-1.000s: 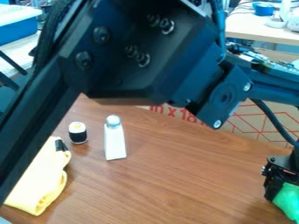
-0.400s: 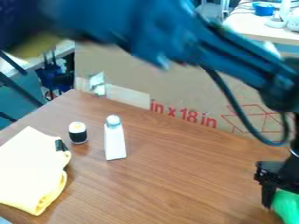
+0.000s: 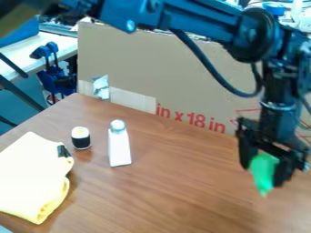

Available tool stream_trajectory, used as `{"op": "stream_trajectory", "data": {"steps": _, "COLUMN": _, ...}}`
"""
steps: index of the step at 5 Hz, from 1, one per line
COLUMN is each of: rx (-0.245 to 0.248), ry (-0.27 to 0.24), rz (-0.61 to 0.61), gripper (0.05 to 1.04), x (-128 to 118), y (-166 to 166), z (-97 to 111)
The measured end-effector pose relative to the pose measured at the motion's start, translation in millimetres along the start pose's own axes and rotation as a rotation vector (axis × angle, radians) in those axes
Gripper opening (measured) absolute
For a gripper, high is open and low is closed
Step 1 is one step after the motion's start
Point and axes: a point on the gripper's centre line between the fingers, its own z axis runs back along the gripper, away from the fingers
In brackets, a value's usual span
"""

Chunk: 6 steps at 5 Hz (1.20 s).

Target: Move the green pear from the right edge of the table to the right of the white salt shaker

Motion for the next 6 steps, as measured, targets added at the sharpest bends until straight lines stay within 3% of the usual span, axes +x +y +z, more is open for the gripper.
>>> {"op": "stream_trajectory", "data": {"steps": 1, "rx": 0.028, "ry": 0.038, "rz": -0.046, "gripper": 0.854, "x": -3, "y": 14, "z": 5}}
{"op": "stream_trajectory", "data": {"steps": 2, "rx": 0.071, "ry": 0.087, "rz": -0.076, "gripper": 0.854, "x": -14, "y": 29, "z": -4}}
{"op": "stream_trajectory", "data": {"steps": 3, "rx": 0.106, "ry": 0.086, "rz": -0.091, "gripper": 0.854, "x": -36, "y": 45, "z": -13}}
{"op": "stream_trajectory", "data": {"steps": 4, "rx": 0.135, "ry": 0.032, "rz": -0.078, "gripper": 0.854, "x": -50, "y": 65, "z": -3}}
{"op": "stream_trajectory", "data": {"steps": 6, "rx": 0.209, "ry": 0.034, "rz": -0.048, "gripper": 0.854, "x": -56, "y": 96, "z": 1}}
